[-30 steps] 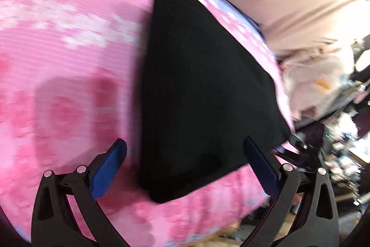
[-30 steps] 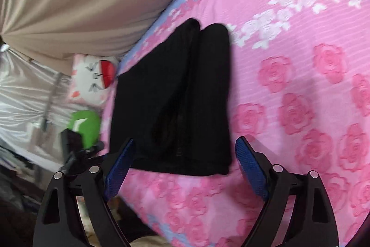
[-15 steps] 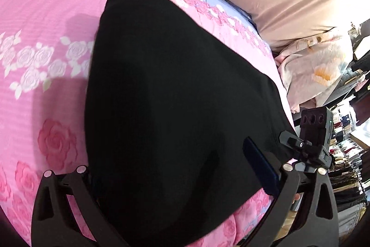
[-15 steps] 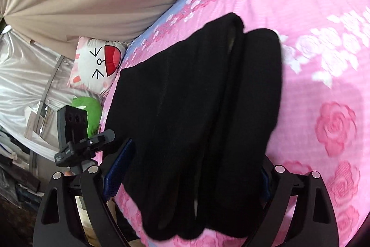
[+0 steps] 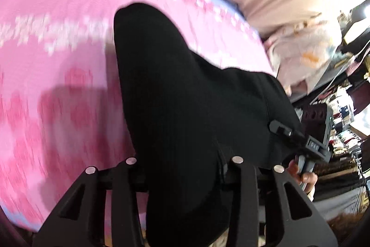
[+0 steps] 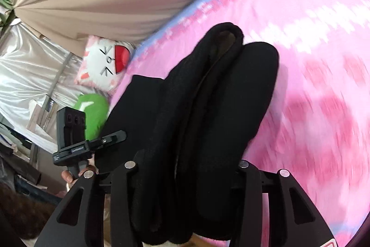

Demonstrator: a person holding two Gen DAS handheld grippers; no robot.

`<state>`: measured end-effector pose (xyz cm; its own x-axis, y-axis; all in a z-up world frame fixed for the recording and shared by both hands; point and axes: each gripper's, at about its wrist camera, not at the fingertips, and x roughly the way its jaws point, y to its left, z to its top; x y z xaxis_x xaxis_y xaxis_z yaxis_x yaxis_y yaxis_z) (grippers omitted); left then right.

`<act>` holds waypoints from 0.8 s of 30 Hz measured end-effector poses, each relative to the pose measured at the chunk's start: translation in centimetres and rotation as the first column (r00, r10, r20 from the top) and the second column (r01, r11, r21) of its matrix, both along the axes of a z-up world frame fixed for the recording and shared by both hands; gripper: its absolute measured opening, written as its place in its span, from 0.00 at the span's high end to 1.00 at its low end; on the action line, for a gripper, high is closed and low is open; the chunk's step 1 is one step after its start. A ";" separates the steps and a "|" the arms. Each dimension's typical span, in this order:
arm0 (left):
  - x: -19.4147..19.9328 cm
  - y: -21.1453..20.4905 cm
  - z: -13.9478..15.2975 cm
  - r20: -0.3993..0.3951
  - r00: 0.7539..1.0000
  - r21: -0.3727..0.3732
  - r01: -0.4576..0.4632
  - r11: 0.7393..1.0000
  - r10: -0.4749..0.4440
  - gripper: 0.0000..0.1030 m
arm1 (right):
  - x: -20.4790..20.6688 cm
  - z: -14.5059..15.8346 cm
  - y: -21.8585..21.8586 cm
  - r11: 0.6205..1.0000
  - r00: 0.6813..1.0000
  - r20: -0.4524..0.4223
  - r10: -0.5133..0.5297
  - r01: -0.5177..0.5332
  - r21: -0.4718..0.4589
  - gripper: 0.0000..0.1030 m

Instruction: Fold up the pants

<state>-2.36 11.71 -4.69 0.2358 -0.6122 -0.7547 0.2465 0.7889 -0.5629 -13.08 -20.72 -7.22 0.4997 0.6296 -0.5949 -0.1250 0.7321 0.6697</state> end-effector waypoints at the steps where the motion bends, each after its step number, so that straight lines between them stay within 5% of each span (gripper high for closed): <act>1: -0.5 0.0 -0.9 -0.016 1.000 0.023 -0.009 1.000 0.009 0.54 | -0.7 -1.0 -0.2 0.999 0.999 -0.029 -0.016 0.015 -0.030 0.47; 6: -0.7 0.3 -2.8 -0.011 0.998 -0.003 -0.064 0.998 0.064 0.18 | -1.9 -3.4 -1.9 0.999 0.998 -0.050 -0.049 0.050 0.014 0.37; 10: -0.6 -2.0 -2.9 0.053 0.998 0.074 -0.049 0.996 0.045 0.04 | -2.1 -3.1 -1.0 1.000 1.000 -0.012 -0.010 0.010 -0.020 0.27; 13: 0.0 -3.5 -2.9 0.101 0.993 0.137 -0.067 0.988 0.054 0.05 | -1.9 -2.8 -0.2 1.000 1.000 0.012 0.002 -0.002 -0.019 0.22; 17: 1.7 -3.3 -3.4 0.129 0.989 0.098 -0.091 0.991 0.079 0.05 | -0.6 -2.9 0.3 1.000 0.999 0.035 -0.012 0.012 0.008 0.26; 19: 2.3 -2.9 -3.5 0.138 0.985 0.107 -0.122 0.987 0.107 0.21 | 0.0 -3.2 0.3 0.999 0.998 0.034 -0.043 0.043 0.019 0.51; 21: 2.5 -2.4 -3.1 0.145 0.983 0.141 -0.129 0.982 0.109 0.50 | 0.1 -3.5 -0.2 0.996 0.998 0.024 -0.061 0.060 0.066 0.56; 24: 2.0 -2.6 -1.3 0.189 0.978 0.170 -0.122 0.978 0.089 0.63 | -0.7 -2.5 0.1 0.998 0.996 0.054 -0.067 0.066 0.018 0.59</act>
<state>-0.35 9.07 -6.04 0.4333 -0.4351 -0.7893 0.2401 0.8998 -0.3642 -13.81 -20.60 -9.72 0.5720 0.6035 -0.5555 -0.1129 0.7288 0.6754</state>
